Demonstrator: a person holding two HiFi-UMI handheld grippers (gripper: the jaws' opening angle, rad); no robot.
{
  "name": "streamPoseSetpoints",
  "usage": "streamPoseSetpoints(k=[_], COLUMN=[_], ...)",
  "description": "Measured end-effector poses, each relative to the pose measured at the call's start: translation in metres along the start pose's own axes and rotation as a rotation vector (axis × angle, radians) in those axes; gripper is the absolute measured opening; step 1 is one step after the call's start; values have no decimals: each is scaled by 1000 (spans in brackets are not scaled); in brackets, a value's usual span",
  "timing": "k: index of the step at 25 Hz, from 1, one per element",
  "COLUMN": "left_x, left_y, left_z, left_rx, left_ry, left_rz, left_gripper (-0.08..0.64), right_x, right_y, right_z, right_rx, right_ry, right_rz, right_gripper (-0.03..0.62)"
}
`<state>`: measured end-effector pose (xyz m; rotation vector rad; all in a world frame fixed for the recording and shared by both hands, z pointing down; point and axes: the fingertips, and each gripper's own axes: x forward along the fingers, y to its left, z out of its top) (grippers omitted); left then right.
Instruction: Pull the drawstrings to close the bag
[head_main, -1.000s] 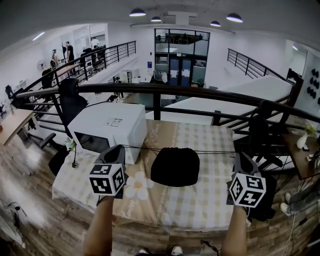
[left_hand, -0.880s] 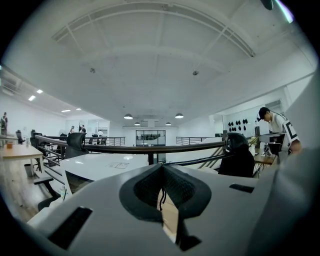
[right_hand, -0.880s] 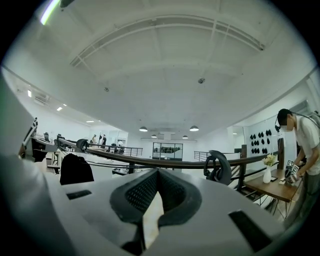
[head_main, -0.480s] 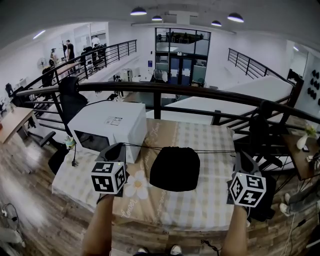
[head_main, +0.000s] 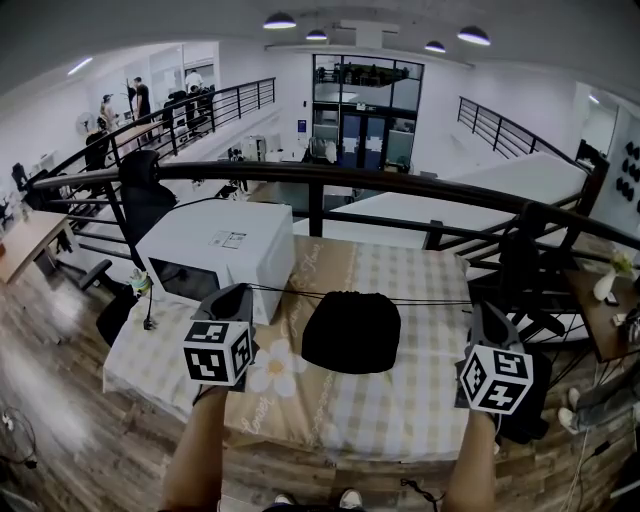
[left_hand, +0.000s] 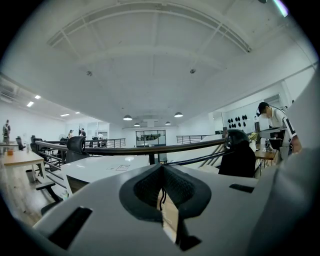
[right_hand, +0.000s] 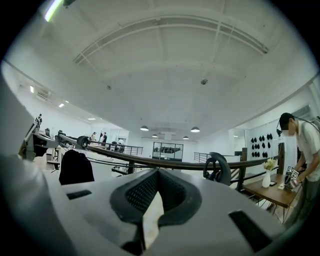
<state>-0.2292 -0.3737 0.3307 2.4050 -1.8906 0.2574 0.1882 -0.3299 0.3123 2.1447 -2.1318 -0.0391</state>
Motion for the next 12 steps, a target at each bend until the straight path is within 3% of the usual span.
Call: streamPoseSetpoints(k=[12], left_x=[0], left_y=[-1], left_z=[0], left_rx=[4], left_ry=[9], left_rz=[-3], left_gripper=[26], right_x=[0], right_y=[-1], right_z=[1], right_rx=[-5], right_ry=[5], right_rz=[3], right_gripper=[20])
